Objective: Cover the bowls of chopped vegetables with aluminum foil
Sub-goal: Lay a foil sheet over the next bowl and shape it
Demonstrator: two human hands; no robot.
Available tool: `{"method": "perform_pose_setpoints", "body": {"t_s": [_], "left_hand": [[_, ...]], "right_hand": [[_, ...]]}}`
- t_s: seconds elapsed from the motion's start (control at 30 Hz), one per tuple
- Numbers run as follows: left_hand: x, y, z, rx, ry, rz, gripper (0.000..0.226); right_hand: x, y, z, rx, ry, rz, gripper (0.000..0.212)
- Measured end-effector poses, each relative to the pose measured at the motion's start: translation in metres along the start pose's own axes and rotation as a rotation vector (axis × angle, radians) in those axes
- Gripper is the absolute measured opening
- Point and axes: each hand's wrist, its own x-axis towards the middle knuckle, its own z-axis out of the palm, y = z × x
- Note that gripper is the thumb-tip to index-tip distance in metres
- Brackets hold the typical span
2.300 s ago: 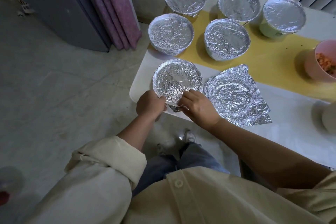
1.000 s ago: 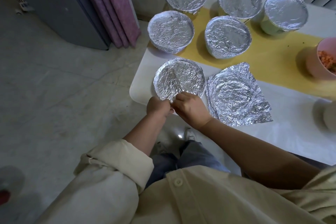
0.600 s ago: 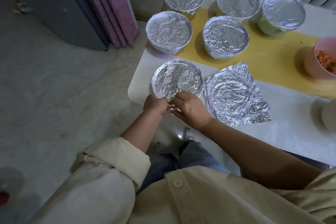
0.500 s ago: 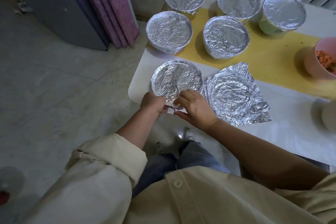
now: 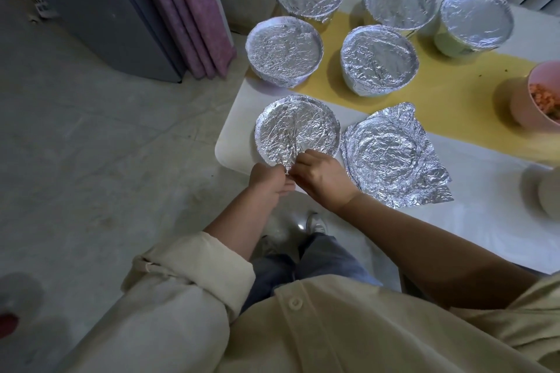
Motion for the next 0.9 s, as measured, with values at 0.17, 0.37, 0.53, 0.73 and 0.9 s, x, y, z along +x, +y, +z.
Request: {"method": "perform_pose_setpoints", "body": {"t_s": [0.17, 0.37, 0.53, 0.73, 0.9], "left_hand": [[-0.001, 0.002, -0.005, 0.104, -0.024, -0.045, 0.028], [-0.009, 0.007, -0.004, 0.088, -0.063, -0.011, 0.032], [-0.015, 0.008, -0.005, 0.109, -0.04, 0.015, 0.036], [-0.017, 0.022, -0.018, 0.247, -0.077, 0.024, 0.041], [-0.01, 0.021, -0.026, 0.317, -0.062, 0.028, 0.043]], "right_hand": [[0.001, 0.004, -0.002, 0.004, -0.008, 0.005, 0.017], [0.0, 0.003, 0.001, 0.011, -0.007, 0.033, 0.016], [0.003, 0.0, -0.001, 0.044, 0.011, 0.056, 0.03], [-0.007, 0.007, -0.01, 0.075, -0.035, 0.073, 0.024], [-0.007, 0.006, -0.011, 0.032, -0.006, 0.04, 0.011]]}}
